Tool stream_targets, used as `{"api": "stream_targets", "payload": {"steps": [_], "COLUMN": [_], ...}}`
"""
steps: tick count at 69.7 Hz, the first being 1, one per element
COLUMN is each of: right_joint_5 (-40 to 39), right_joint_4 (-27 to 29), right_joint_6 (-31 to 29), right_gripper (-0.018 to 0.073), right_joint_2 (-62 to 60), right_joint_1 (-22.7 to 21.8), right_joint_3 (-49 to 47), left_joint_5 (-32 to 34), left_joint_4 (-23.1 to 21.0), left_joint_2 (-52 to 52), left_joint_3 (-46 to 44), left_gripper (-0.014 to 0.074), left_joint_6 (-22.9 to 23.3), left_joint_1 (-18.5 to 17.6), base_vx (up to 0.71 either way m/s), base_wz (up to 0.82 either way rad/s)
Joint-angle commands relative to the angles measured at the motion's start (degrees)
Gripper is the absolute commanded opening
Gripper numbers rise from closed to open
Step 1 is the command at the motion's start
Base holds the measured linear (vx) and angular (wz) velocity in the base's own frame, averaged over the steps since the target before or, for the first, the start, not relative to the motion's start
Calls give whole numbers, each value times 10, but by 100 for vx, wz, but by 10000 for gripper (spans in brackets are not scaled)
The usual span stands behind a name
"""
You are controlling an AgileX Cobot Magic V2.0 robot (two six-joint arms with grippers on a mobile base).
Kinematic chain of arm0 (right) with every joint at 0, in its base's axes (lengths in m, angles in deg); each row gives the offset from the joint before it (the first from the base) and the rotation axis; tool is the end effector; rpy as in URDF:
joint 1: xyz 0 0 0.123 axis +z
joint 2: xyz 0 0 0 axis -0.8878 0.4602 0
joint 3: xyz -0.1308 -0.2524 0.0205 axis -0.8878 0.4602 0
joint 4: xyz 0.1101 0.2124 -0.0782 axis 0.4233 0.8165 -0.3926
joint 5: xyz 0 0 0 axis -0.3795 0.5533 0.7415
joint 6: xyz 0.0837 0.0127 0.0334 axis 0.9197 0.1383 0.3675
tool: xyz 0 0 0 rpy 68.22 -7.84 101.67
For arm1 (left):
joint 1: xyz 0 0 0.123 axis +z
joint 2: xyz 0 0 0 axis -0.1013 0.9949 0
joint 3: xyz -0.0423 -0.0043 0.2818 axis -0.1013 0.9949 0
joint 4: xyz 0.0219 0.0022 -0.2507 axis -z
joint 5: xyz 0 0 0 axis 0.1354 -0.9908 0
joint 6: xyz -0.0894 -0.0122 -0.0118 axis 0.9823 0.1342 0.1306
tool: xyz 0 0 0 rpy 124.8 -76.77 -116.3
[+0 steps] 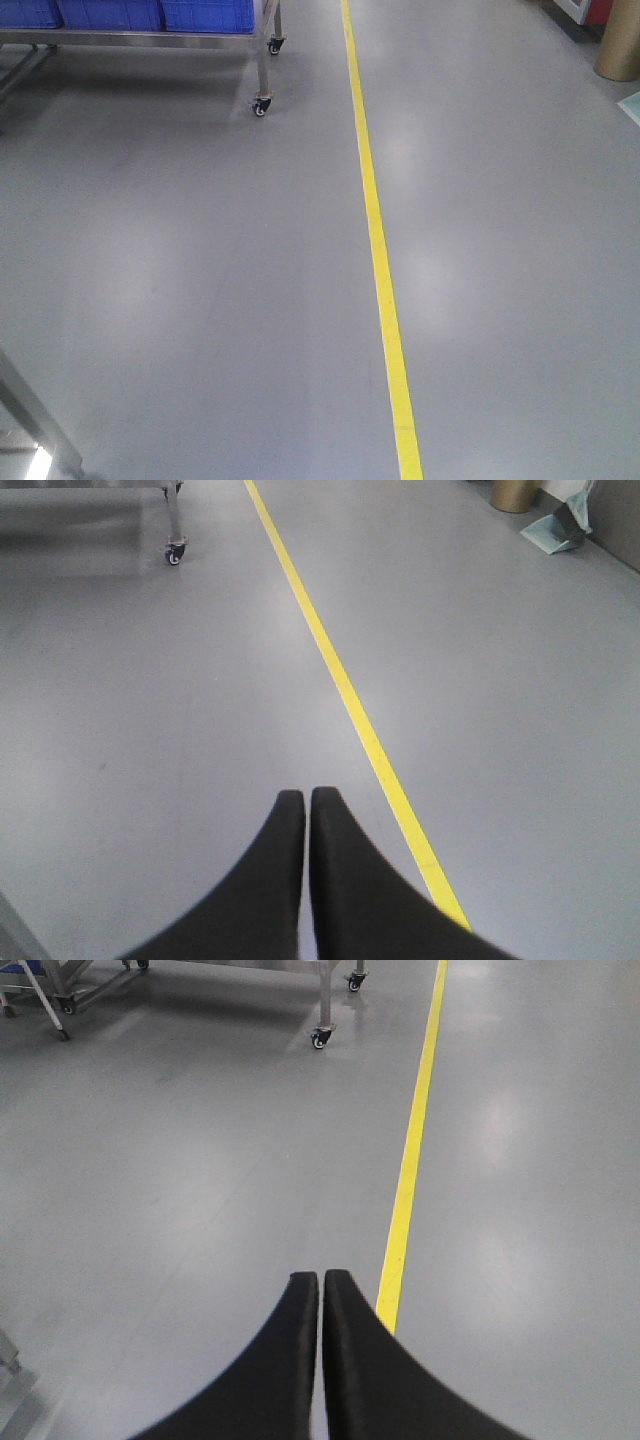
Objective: Move and align brake pads A on conveyor
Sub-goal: 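Drive along the yellow floor line toward the steel table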
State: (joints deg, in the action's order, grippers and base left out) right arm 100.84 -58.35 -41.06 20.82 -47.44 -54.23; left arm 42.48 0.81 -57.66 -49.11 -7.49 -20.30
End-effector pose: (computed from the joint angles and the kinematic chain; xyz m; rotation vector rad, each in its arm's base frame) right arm 0.0675 0.0143 0.2763 -0.2192 1.9348 0.1408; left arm 0.0543 -0.0153 0.2953 0.1841 1.9748 -0.2262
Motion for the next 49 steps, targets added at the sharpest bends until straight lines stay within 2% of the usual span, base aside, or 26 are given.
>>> {"api": "stream_targets", "payload": {"steps": [1,49], "right_joint_5": [-40,-40], "right_joint_4": [-7,-7], "right_joint_6": [-3,-3], "right_gripper": [-4,-4], "right_joint_2": [5,5], "right_joint_1": [-1,-1], "right_joint_3": [-15,-15], "left_joint_5": [41,41], "left_joint_4": [-2,-2], "left_joint_2": [7,7], "left_joint_3": [-14,-14], "left_gripper": [-6,-6], "left_joint_6": [1,1], "left_joint_1": [-4,-4], "base_vx": [49,41], "base_wz": [3,2]}}
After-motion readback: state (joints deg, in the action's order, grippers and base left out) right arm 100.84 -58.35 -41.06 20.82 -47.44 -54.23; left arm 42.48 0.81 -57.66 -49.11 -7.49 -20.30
